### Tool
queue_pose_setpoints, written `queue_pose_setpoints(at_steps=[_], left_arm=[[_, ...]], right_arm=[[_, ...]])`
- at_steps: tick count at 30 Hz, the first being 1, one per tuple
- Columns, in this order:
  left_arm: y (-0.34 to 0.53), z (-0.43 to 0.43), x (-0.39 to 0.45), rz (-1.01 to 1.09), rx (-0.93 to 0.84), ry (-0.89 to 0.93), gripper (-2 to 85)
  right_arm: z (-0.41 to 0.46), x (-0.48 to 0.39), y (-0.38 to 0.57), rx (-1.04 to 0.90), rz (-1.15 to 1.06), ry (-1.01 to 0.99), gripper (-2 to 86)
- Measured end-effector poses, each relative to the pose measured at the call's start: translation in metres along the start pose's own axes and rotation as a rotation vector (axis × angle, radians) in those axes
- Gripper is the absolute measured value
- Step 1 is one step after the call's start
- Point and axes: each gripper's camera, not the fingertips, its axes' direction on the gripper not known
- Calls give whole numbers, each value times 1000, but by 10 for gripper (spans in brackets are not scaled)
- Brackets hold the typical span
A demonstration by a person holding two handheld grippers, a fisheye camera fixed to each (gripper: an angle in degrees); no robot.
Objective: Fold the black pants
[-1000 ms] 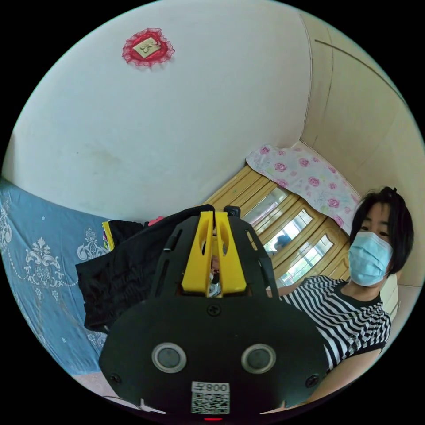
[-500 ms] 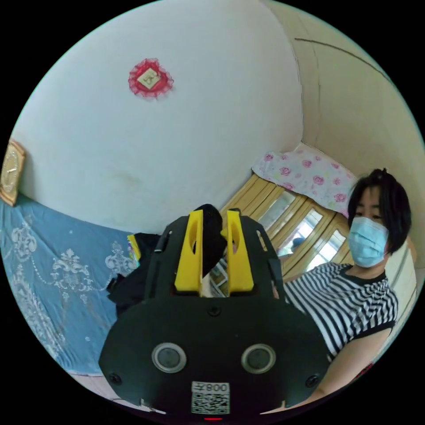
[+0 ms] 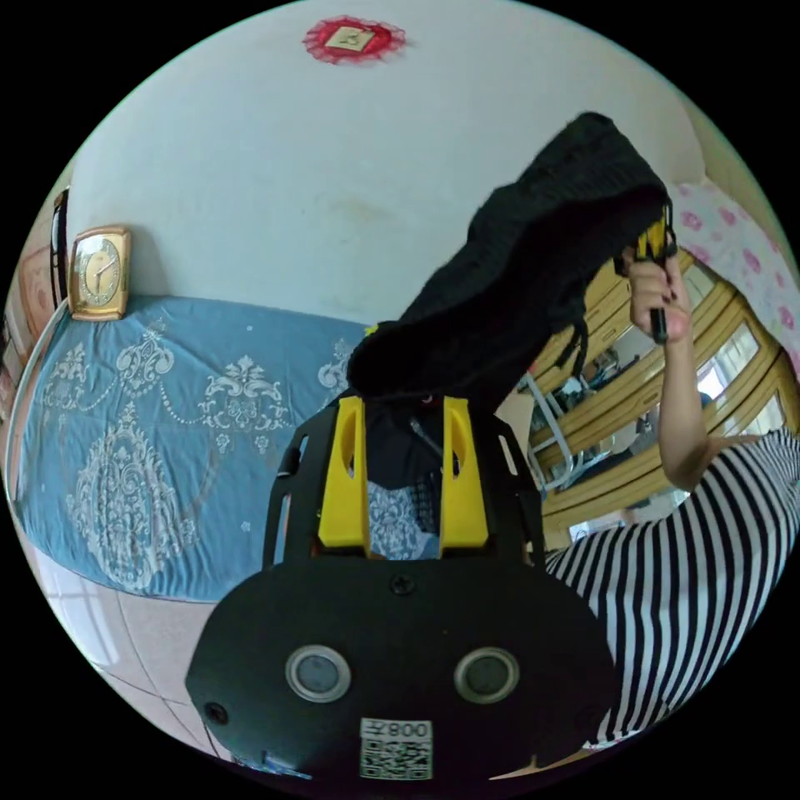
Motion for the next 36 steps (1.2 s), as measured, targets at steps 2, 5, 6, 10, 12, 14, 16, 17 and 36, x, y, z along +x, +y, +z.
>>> queue_pose_setpoints(at_steps=[2,5,6,10,12,14,16,17,36], left_arm=[[-2,-7,-5,8,33,7,79],[5,-30,-5,45,82,4,46],[7,-35,-5,50,92,11,43],[21,-81,-4,97,188,23,31],[27,-104,1,135,236,14,29],[34,-130,11,208,269,-20,28],[40,-141,18,256,269,-33,27],[44,-144,23,292,261,-31,27],[122,-222,-109,538,460,169,28]], right_arm=[[-2,-4,0,7,0,9,24],[-13,-9,-1,24,0,50,23],[-18,-9,-1,33,5,65,23],[-37,-4,2,70,42,170,22],[-46,1,6,64,73,273,22],[-55,11,14,66,124,346,22],[-65,27,29,84,184,357,22],[-66,32,33,86,199,343,22],[45,-99,-87,130,-245,287,21]])
